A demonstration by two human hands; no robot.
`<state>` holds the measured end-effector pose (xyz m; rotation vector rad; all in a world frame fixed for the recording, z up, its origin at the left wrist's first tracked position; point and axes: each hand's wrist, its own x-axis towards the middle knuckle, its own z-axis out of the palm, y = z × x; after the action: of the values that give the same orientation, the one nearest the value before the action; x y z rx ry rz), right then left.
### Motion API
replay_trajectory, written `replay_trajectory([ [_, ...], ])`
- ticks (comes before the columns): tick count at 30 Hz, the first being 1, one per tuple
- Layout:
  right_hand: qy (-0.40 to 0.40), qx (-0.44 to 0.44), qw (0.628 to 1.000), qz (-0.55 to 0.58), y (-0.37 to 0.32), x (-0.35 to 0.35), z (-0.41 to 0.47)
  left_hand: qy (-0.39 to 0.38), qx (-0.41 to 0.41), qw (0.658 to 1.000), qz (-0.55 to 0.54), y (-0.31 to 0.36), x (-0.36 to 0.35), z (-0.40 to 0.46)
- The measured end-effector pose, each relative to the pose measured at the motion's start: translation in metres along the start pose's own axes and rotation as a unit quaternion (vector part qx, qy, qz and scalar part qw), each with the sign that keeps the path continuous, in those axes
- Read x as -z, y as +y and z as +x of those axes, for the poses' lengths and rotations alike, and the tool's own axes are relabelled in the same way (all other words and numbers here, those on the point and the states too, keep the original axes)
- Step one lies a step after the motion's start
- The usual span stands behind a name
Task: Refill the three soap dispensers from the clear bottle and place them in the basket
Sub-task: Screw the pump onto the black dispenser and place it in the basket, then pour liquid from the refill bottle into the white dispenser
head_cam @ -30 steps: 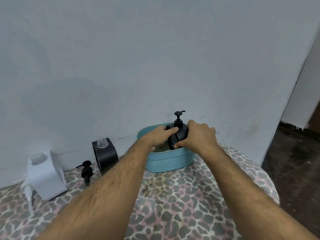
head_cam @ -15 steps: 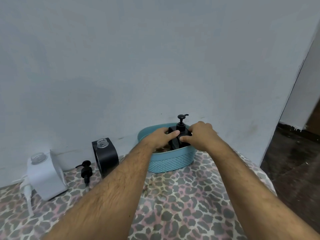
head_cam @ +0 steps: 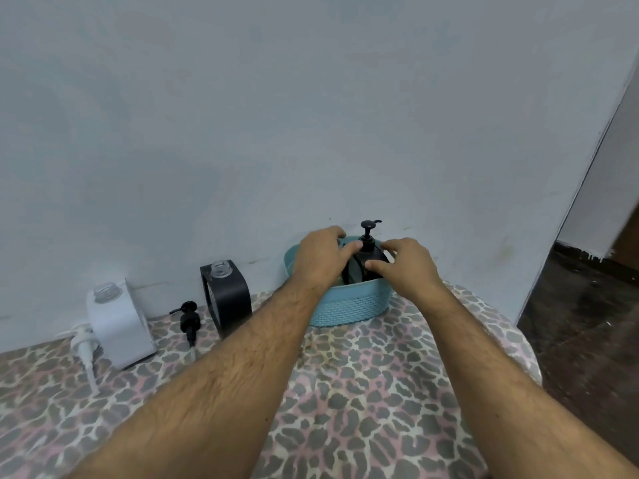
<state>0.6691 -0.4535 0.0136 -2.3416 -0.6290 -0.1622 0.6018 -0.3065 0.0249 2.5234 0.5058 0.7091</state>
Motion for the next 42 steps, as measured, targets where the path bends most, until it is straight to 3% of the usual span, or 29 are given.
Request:
replay_trajectory([
  [4,0.073,0.024,0.997,0.013,-0.003,0.005,-0.022,0.034,-0.033,0.999,0.017,-0.005,0.024,-0.024],
  [11,0.098,0.082,0.991,0.039,-0.034,0.008,-0.068,0.039,-0.035,0.997,0.049,-0.038,0.077,-0.11],
  [28,-0.11,0.138,0.98,0.088,-0.159,-0.088,-0.22,0.077,0.155,0.985,0.001,-0.152,0.19,-0.282],
  [35,-0.159,0.129,0.966,0.155,-0.205,-0.125,-0.227,0.097,0.224,0.968,-0.066,-0.194,0.219,-0.271],
  [42,-0.146,0.113,0.961,0.209,-0.243,-0.16,-0.185,0.111,0.236,0.955,-0.141,-0.231,0.23,-0.21],
])
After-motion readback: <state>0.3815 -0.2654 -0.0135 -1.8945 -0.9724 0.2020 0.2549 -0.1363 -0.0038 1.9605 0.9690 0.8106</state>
